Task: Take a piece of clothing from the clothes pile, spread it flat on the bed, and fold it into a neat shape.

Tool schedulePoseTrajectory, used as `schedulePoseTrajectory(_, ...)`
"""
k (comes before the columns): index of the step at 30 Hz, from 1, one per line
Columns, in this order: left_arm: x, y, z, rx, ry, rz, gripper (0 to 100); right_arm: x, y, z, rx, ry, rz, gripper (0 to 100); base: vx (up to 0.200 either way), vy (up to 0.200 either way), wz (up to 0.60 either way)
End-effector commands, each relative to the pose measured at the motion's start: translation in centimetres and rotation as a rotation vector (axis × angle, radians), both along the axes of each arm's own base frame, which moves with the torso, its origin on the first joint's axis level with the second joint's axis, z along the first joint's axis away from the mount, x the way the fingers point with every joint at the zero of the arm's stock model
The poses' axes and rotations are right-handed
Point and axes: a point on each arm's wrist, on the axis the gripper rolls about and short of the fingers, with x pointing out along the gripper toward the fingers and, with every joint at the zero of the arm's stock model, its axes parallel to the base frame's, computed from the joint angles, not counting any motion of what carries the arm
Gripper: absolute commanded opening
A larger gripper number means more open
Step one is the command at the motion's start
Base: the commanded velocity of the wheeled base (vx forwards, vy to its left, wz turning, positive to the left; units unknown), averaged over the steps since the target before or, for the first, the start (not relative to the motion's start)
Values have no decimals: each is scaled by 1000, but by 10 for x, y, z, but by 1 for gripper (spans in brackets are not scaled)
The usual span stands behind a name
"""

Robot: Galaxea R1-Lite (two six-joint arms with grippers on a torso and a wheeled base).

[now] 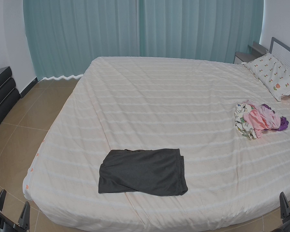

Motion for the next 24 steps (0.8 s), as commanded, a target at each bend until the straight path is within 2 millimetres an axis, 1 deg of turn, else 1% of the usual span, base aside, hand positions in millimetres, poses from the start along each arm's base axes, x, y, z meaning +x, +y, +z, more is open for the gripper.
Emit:
schedulePoseTrajectory(1,-1,0,-5,9,-8,4,100,0,0,-5,6,5,-8,100,0,0,0)
schedulePoseTrajectory(9,-1,0,-5,-16,-9,6,100,0,0,-6,-8,35,-4,100,0,0,0)
schedulePoseTrajectory(13,-1,0,-5,-14,-7,6,100,1,0,-12,18,71,-4,100,0,0,0)
schedulePoseTrajectory(24,-1,0,-5,-16,-7,4,100,1,0,-13,46,80,-8,100,0,0,0)
